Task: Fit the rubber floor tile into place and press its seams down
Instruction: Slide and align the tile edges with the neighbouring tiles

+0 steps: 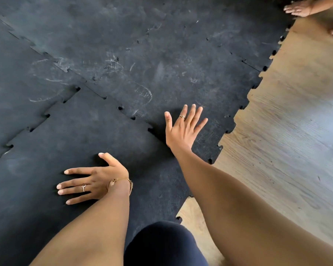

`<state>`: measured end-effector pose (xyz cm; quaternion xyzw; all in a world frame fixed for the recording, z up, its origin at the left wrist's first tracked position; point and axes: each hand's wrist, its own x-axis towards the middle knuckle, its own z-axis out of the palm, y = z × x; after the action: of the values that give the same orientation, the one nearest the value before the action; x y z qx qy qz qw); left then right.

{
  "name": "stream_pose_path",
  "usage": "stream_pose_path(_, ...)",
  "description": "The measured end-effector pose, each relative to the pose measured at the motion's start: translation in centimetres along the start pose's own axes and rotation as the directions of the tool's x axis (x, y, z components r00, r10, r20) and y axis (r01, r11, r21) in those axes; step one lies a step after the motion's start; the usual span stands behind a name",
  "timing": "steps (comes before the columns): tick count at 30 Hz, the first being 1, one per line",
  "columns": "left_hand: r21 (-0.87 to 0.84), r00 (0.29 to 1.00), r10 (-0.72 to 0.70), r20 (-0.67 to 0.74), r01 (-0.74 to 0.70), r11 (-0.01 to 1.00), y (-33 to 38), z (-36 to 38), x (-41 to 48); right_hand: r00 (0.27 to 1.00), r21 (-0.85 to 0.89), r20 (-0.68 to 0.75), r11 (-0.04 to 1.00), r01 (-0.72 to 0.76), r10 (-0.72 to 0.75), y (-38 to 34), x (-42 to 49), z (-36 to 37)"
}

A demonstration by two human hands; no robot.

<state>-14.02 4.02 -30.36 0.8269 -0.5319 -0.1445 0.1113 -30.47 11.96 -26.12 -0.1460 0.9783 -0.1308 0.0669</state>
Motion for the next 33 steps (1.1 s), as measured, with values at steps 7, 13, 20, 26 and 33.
stream_pose_path(7,0.023,1.0,0.012,-0.019,-0.012,1.0,-0.2,0.0,-0.4,0.999,-0.022,0.036,0.999,0.034,-0.033,0.0,0.5,0.5)
stream_pose_path(13,0.092,1.0,-0.015,0.018,0.013,0.996,-0.1,-0.8,-0.6,0.996,-0.1,0.05,0.992,0.08,-0.075,-0.1,1.2,1.2)
stream_pose_path(20,0.147,0.996,-0.07,0.055,0.062,0.987,1.0,-2.1,-0.7,0.994,-0.09,0.081,0.993,0.08,-0.073,-0.3,1.6,1.4)
stream_pose_path(26,0.098,0.997,-0.036,0.064,0.029,0.995,0.8,-2.5,-0.9,0.993,-0.058,0.067,0.994,0.098,-0.094,-0.2,1.4,1.5)
stream_pose_path(33,0.077,0.999,0.012,0.053,-0.016,0.997,0.6,-2.6,-1.2,0.984,-0.019,-0.017,0.984,0.178,-0.179,0.4,1.0,1.6)
